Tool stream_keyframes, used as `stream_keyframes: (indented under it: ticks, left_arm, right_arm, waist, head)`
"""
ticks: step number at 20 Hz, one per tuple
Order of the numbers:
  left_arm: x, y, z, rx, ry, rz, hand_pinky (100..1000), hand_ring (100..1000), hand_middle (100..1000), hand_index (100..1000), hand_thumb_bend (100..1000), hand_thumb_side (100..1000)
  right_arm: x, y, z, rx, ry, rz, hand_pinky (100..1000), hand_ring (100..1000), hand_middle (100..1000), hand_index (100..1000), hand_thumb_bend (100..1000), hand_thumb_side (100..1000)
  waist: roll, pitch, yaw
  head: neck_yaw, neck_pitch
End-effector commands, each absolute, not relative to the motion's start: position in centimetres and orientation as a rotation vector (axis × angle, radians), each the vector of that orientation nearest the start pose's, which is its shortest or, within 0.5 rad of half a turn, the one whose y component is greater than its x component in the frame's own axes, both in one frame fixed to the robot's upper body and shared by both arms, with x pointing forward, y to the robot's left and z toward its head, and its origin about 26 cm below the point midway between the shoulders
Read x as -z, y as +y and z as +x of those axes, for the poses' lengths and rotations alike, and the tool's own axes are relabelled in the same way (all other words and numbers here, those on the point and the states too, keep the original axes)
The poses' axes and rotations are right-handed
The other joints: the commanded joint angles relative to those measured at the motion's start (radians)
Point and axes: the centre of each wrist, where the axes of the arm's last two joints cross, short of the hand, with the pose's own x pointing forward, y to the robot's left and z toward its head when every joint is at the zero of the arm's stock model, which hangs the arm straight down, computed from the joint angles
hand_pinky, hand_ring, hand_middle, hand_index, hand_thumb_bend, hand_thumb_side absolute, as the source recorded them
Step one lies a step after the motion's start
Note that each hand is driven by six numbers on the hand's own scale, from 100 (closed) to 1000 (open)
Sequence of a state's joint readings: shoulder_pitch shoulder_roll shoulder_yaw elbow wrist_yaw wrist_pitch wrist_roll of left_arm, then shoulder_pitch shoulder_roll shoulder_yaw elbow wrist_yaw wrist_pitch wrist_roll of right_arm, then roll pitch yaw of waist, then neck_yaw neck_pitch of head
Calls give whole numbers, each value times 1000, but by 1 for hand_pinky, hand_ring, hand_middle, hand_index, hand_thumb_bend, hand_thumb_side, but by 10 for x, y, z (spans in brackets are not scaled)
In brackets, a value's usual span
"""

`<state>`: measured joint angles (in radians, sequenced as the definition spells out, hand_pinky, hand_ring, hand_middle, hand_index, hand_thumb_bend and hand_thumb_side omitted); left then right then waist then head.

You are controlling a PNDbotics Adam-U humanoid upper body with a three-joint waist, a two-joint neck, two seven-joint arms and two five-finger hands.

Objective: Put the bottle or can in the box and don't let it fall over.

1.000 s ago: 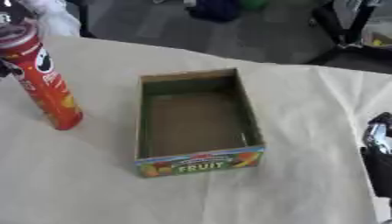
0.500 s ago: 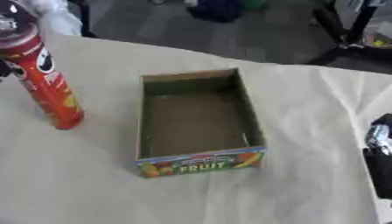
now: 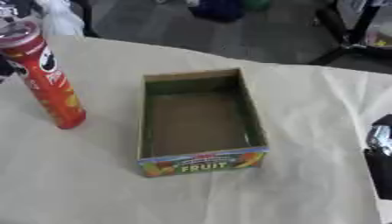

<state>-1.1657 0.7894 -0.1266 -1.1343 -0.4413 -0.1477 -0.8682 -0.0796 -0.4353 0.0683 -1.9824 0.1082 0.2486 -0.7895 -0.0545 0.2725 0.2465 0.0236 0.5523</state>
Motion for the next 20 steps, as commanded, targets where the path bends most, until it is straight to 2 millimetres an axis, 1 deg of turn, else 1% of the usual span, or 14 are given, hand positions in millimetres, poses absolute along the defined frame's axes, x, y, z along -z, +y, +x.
stream_keyframes:
  ticks: [1, 6, 10, 20]
  left_arm:
    - [-417, 340, 421, 1551, -1494, 793, 776, 898, 898, 918, 109, 1000]
    - [-414, 333, 432, 1493, -1534, 812, 781, 900, 905, 920, 106, 1000]
    - [-411, 326, 441, 1479, -1544, 825, 782, 902, 905, 920, 113, 1000]
    - [-404, 318, 452, 1495, -1516, 842, 783, 904, 903, 917, 116, 1000]
  right_arm:
    - [-149, -285, 274, 235, -1933, -925, 378, 696, 903, 948, 100, 688]
    - [-149, -284, 274, 233, -1937, -921, 378, 696, 903, 948, 100, 690]
    - [-149, -284, 274, 236, -1936, -916, 377, 696, 903, 948, 100, 695]
    - [-149, -283, 274, 245, -1938, -909, 376, 696, 904, 949, 100, 699]
  waist:
    - [8, -24, -3]
    - [7, -21, -9]
    - [6, -15, -14]
    - [5, -3, -18]
  head:
    - [5, -2]
    - [16, -6]
    - [25, -8]
    - [31, -13]
